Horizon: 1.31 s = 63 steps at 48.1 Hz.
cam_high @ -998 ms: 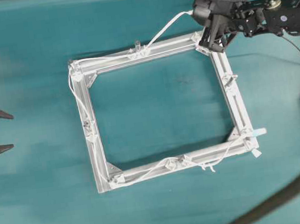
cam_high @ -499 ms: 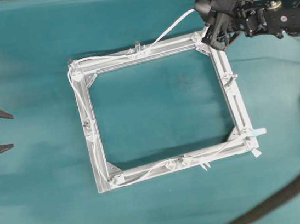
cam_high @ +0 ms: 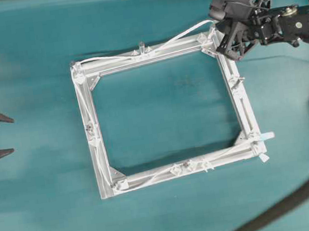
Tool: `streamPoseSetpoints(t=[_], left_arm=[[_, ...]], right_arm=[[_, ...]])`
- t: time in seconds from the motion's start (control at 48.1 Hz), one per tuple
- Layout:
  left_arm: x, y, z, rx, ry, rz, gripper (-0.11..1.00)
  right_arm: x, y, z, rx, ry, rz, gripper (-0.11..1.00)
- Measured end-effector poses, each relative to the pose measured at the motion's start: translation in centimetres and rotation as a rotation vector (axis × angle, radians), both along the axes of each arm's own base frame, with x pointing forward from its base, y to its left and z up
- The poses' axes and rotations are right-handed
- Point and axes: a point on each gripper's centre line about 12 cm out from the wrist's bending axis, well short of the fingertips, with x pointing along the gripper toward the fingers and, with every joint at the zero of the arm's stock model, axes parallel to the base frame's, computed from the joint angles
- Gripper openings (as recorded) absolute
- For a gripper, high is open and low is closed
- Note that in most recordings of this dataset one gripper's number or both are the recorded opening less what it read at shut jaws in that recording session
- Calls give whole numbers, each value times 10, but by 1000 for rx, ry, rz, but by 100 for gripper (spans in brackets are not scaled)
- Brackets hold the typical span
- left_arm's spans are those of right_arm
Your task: Move the cable alternately left and right between 8 pins so it hooks onto each one.
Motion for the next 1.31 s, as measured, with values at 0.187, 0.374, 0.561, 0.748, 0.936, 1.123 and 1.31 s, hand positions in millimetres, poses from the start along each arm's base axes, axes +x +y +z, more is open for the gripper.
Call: streamPoseSetpoints(t=[0.187,0.374,0.561,0.748,0.936,1.123,1.31], left_arm=[[0,0,0,2,0,0,81],[0,0,0,2,0,0,81],[0,0,0,2,0,2,81],[0,0,0,0,0,2,81],[0,0,0,2,0,2,81],[0,0,0,0,0,0,81],[0,0,0,0,-2,0,81]], right_arm=[[-1,4,1,16,-31,10,17],[-1,10,-1,60,-86,13,17],[-4,15,0,76,-111,19,17],[-11,20,-4,114,-129,-20,17],[-13,28,-8,171,-153,-69,17],[-13,34,-11,186,-148,-65,20],[-12,38,-12,197,-151,-64,47]])
